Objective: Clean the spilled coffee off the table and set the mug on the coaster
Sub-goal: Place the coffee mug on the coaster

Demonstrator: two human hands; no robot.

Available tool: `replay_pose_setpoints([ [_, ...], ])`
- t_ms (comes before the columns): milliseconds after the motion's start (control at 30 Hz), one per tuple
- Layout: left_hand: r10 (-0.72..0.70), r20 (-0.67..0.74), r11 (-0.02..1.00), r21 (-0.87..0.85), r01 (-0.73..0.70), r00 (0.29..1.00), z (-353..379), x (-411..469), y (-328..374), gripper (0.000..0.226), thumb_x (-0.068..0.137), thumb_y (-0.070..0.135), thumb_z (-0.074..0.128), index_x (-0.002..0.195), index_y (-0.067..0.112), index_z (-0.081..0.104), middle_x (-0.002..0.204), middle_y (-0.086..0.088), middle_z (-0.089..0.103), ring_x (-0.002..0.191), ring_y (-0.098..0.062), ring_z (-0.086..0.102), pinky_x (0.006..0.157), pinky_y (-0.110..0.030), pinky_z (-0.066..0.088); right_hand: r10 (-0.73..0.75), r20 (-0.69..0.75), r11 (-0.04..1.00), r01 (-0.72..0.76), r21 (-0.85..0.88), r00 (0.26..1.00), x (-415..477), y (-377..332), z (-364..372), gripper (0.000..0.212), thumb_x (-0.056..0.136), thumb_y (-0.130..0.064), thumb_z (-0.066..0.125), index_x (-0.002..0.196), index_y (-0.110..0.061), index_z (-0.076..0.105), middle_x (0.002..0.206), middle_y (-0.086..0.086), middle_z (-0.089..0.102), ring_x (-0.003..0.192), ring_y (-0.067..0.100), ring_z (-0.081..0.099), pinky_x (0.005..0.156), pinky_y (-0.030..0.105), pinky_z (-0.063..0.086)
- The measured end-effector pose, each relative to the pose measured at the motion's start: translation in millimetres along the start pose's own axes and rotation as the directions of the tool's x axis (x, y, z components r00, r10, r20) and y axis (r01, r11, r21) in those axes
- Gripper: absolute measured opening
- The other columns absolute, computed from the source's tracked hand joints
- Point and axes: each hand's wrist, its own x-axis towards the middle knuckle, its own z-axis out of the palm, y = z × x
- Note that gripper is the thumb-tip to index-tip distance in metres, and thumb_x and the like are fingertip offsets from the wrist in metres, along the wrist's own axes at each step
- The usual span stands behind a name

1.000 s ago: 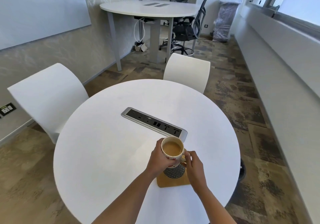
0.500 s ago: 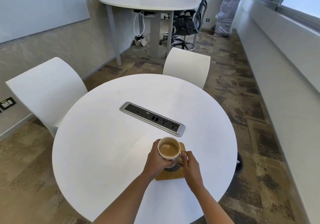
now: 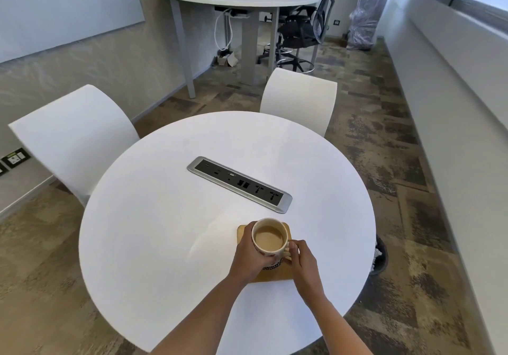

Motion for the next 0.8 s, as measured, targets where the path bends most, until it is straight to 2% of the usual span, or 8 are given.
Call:
replay_pose_setpoints([
  [200, -0.005, 0.001, 1.0, -0.013, 0.005, 1.0, 3.4, 3.6, -1.2, 0.08, 0.054, 0.03, 0.087, 0.116, 0.045, 0.04, 0.113, 0.031, 0.049, 0.107, 0.011, 0.048, 0.077, -0.003, 0.042, -0.005, 0.009, 1.0, 0.005, 0.031, 1.0, 3.3, 1.4, -2.8, 0.023, 0.098, -0.043, 0.038, 0.092, -0.031, 0.057, 0.093, -0.006, 0.068, 0.09, 0.008, 0.066, 0.083, 0.038, 0.057],
  [367, -0.005, 0.025, 0.999, -0.042, 0.006, 1.0, 4.2, 5.9, -3.0, 0.08, 0.054, 0.03, 0.087, 0.118, 0.042, 0.04, 0.111, 0.04, 0.046, 0.109, 0.012, 0.046, 0.078, -0.003, 0.042, -0.008, 0.025, 1.0, 0.008, 0.012, 1.0, 5.0, 2.7, -4.6, 0.024, 0.098, -0.042, 0.036, 0.095, -0.031, 0.056, 0.096, -0.008, 0.067, 0.093, 0.009, 0.064, 0.085, 0.04, 0.056],
  [467, -0.01, 0.045, 0.998, -0.065, 0.013, 0.999, 5.5, 7.0, -4.2, 0.081, 0.055, 0.028, 0.087, 0.12, 0.039, 0.04, 0.115, 0.033, 0.047, 0.112, 0.009, 0.046, 0.08, -0.005, 0.043, -0.006, 0.027, 1.0, 0.006, 0.016, 1.0, 4.8, 2.8, -4.3, 0.024, 0.098, -0.043, 0.035, 0.095, -0.03, 0.056, 0.096, -0.008, 0.066, 0.093, 0.008, 0.064, 0.085, 0.04, 0.055],
  [633, -0.018, 0.079, 0.997, -0.076, 0.024, 0.997, 5.9, 7.5, -4.2, 0.08, 0.054, 0.031, 0.086, 0.118, 0.04, 0.039, 0.115, 0.033, 0.044, 0.109, 0.016, 0.043, 0.078, -0.002, 0.042, -0.002, 0.036, 1.0, 0.002, 0.02, 0.999, 4.9, 3.4, -4.6, 0.025, 0.098, -0.044, 0.034, 0.094, -0.029, 0.054, 0.096, -0.007, 0.066, 0.093, 0.011, 0.064, 0.086, 0.044, 0.054],
  [800, -0.015, 0.12, 0.998, -0.053, 0.022, 0.993, 4.9, 10.3, -5.7, 0.08, 0.058, 0.023, 0.086, 0.118, 0.041, 0.037, 0.119, 0.027, 0.041, 0.109, 0.02, 0.039, 0.079, 0.0, 0.04, -0.005, 0.037, 1.0, 0.005, 0.011, 0.999, 4.6, 1.5, -4.5, 0.026, 0.098, -0.046, 0.034, 0.092, -0.03, 0.053, 0.095, -0.006, 0.066, 0.093, 0.011, 0.063, 0.085, 0.043, 0.054],
])
